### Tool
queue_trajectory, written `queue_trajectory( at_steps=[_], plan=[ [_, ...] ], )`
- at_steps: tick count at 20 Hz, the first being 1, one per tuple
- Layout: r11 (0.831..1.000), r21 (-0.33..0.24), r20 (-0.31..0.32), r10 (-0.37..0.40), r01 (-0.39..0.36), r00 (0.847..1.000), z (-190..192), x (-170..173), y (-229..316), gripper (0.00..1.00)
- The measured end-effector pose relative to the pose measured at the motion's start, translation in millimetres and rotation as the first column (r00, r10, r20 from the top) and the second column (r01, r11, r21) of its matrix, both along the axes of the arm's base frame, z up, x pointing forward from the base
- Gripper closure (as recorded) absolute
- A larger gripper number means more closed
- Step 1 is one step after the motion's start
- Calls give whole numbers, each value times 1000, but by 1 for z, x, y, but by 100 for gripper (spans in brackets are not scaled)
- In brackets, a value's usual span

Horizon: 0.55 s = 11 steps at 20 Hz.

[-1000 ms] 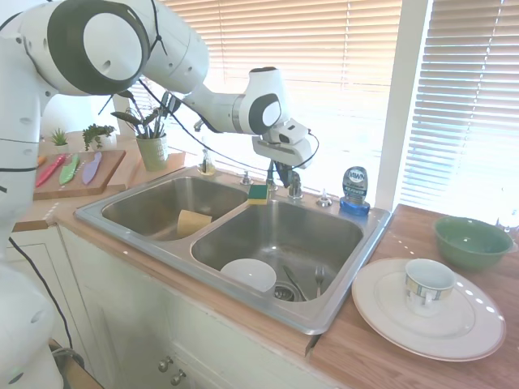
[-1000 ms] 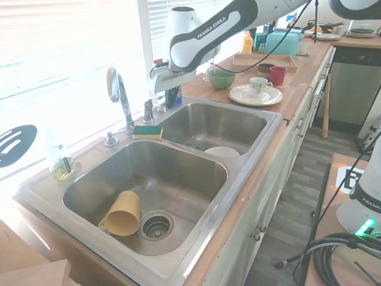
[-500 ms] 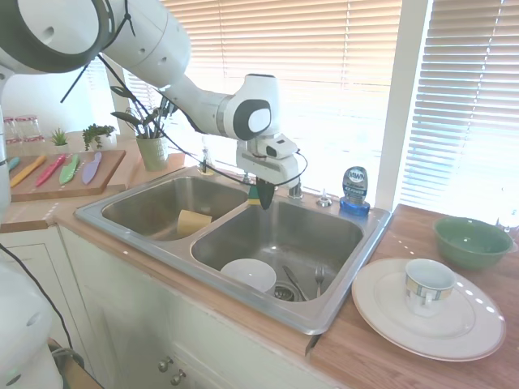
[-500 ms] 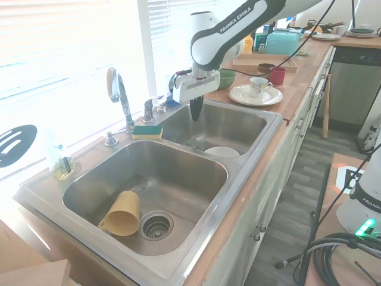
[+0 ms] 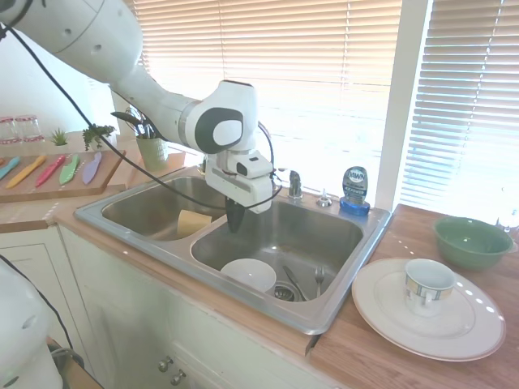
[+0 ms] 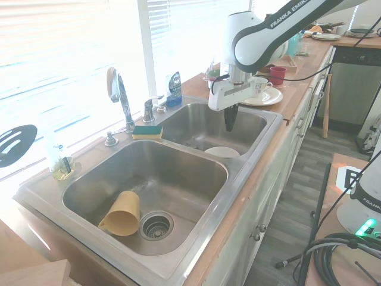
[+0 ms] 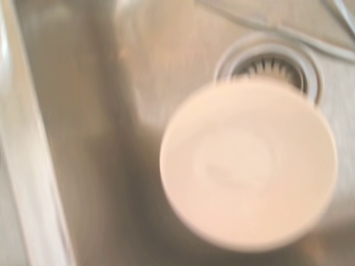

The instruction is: Turn off the faucet

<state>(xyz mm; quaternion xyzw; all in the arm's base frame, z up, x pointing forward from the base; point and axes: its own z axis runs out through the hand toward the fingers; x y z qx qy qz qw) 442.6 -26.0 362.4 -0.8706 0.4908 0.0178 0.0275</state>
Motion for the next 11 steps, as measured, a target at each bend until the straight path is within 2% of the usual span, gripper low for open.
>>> queue_trajectory(
  at_steps=[5, 11],
  plan=[
    [1000, -2, 10, 2, -2, 1000, 12, -48, 3, 0],
    [1000, -7, 11, 10, -10, 1000, 14, -66, 4, 0]
  ],
)
